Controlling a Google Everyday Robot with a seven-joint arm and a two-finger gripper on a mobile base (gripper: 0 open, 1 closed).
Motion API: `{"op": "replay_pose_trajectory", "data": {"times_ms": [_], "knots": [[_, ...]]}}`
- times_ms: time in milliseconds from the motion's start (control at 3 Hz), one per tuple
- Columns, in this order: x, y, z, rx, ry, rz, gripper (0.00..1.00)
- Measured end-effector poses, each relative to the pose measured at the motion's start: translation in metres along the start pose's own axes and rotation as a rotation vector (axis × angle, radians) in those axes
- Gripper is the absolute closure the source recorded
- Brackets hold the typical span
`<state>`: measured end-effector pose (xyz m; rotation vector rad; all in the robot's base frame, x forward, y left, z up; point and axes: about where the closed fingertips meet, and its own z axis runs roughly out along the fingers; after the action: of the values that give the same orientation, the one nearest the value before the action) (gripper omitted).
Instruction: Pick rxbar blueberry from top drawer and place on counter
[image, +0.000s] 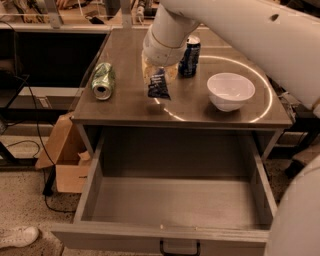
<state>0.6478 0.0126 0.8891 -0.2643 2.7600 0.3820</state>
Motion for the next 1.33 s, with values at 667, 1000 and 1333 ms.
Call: {"op": "replay_pose_trajectory", "data": {"times_ms": [667, 1000, 1333], "knots": [[0.016, -0.011, 0.035, 0.019, 0.072, 0.036, 1.00], [0.018, -0.012, 0.041, 0.015, 0.081, 0.046, 1.00], [0.020, -0.014, 0.044, 0.005, 0.083, 0.062, 1.00]]}}
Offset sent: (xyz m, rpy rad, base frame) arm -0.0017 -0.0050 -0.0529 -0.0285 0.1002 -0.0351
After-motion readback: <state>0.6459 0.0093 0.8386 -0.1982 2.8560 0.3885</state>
